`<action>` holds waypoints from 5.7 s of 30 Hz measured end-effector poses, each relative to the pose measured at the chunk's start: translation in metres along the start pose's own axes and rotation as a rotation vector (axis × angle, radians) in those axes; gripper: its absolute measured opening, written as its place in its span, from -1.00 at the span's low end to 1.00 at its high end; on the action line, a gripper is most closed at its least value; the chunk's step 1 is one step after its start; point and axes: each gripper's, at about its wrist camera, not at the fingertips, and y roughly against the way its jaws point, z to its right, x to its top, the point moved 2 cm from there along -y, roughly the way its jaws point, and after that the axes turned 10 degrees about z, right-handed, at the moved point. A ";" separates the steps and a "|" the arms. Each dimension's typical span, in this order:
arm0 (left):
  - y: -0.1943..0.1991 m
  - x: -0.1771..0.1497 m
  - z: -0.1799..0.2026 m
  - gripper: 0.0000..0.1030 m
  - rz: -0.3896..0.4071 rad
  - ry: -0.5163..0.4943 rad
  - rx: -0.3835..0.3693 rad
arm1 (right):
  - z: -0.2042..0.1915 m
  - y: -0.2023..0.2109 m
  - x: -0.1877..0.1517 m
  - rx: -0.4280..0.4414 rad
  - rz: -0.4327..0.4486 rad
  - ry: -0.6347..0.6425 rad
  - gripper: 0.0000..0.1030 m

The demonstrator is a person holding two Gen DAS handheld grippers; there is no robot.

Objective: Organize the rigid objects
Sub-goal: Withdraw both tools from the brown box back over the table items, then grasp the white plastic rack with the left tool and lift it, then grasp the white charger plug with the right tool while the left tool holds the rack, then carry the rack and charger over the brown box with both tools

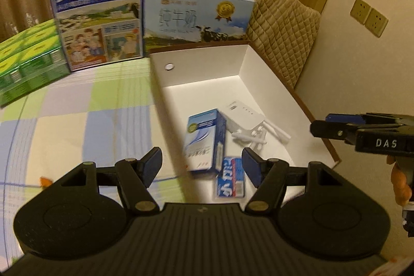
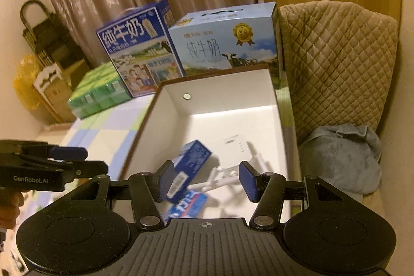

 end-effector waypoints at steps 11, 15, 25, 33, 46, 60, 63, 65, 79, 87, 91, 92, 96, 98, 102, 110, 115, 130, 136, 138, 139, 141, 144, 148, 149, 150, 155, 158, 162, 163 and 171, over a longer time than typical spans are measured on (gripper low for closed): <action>0.078 -0.052 -0.075 0.25 0.007 0.055 0.068 | -0.071 0.024 -0.041 0.003 -0.009 -0.024 0.03; 0.103 -0.074 -0.108 0.25 -0.001 0.093 0.115 | -0.107 0.020 -0.065 0.061 -0.042 -0.025 0.03; 0.156 -0.120 -0.167 0.25 -0.021 0.174 0.187 | -0.185 -0.008 -0.114 0.160 -0.152 -0.007 0.03; 0.170 -0.161 -0.196 0.25 -0.068 0.214 0.208 | -0.223 -0.024 -0.142 0.193 -0.209 0.021 0.03; 0.157 -0.202 -0.214 0.24 -0.078 0.117 0.185 | -0.239 -0.039 -0.173 0.148 -0.271 0.046 0.03; 0.112 -0.211 -0.219 0.24 -0.093 -0.208 0.057 | -0.219 -0.040 -0.187 0.042 -0.298 -0.027 0.03; 0.104 -0.214 -0.217 0.24 -0.108 -0.258 0.041 | -0.213 -0.038 -0.189 0.014 -0.300 -0.055 0.03; 0.099 -0.216 -0.217 0.10 -0.117 -0.269 0.026 | -0.209 -0.037 -0.191 -0.003 -0.301 -0.069 0.03; 0.106 -0.224 -0.212 -0.09 -0.147 -0.174 0.031 | -0.197 -0.038 -0.196 -0.080 -0.325 -0.100 0.03; 0.101 -0.224 -0.211 -0.04 -0.141 -0.215 -0.022 | -0.202 -0.046 -0.195 -0.057 -0.345 -0.069 0.03; 0.102 -0.227 -0.210 -0.09 -0.145 -0.241 -0.040 | -0.203 -0.050 -0.195 -0.049 -0.357 -0.059 0.03; 0.104 -0.227 -0.210 -0.09 -0.141 -0.242 -0.038 | -0.204 -0.051 -0.195 -0.048 -0.358 -0.058 0.03; 0.112 -0.228 -0.216 -0.09 -0.129 -0.205 -0.010 | -0.207 -0.056 -0.193 -0.034 -0.365 -0.048 0.03; 0.120 -0.227 -0.222 -0.09 -0.118 -0.186 0.017 | -0.210 -0.059 -0.193 -0.023 -0.366 -0.040 0.03; 0.136 -0.222 -0.237 -0.09 -0.091 -0.142 0.072 | -0.222 -0.068 -0.191 0.012 -0.363 -0.018 0.03; 0.168 -0.210 -0.269 -0.10 -0.023 -0.057 0.185 | -0.258 -0.101 -0.184 0.080 -0.335 0.066 0.03; 0.179 -0.197 -0.292 -0.10 0.033 0.015 0.251 | -0.275 -0.128 -0.180 0.086 -0.320 0.103 0.03; 0.157 -0.156 -0.321 -0.10 0.038 0.116 0.356 | -0.290 -0.192 -0.182 0.035 -0.359 0.132 0.03; 0.148 -0.149 -0.315 -0.10 0.027 0.103 0.348 | -0.290 -0.202 -0.186 0.020 -0.374 0.155 0.02; 0.145 -0.146 -0.312 -0.10 0.026 0.097 0.344 | -0.289 -0.204 -0.188 0.022 -0.379 0.167 0.00; 0.143 -0.145 -0.311 -0.10 0.024 0.095 0.343 | -0.289 -0.204 -0.189 0.019 -0.382 0.176 -0.17; 0.140 -0.142 -0.307 -0.10 0.023 0.090 0.339 | -0.289 -0.205 -0.189 0.018 -0.386 0.186 -0.20; 0.137 -0.137 -0.302 -0.10 0.024 0.081 0.335 | -0.286 -0.203 -0.188 0.012 -0.383 0.193 -0.27; 0.132 -0.128 -0.292 -0.10 0.031 0.065 0.321 | -0.281 -0.193 -0.182 0.019 -0.369 0.176 -0.27; 0.130 -0.126 -0.289 -0.10 0.033 0.061 0.316 | -0.280 -0.189 -0.179 0.022 -0.360 0.175 -0.27; 0.129 -0.123 -0.286 -0.10 0.034 0.058 0.309 | -0.279 -0.186 -0.176 0.024 -0.353 0.173 -0.27; 0.121 -0.109 -0.264 -0.10 0.045 0.030 0.274 | -0.276 -0.165 -0.158 0.044 -0.308 0.153 -0.27; 0.117 -0.099 -0.251 -0.10 0.048 0.017 0.246 | -0.275 -0.149 -0.146 0.054 -0.278 0.150 -0.27; 0.114 -0.084 -0.231 -0.10 0.067 -0.010 0.218 | -0.269 -0.125 -0.130 0.066 -0.229 0.146 -0.27; 0.113 -0.080 -0.226 -0.10 0.072 -0.015 0.209 | -0.266 -0.119 -0.126 0.064 -0.218 0.144 -0.27; 0.097 -0.055 -0.170 -0.10 0.095 -0.063 0.123 | -0.231 -0.078 -0.098 0.042 -0.133 0.108 -0.27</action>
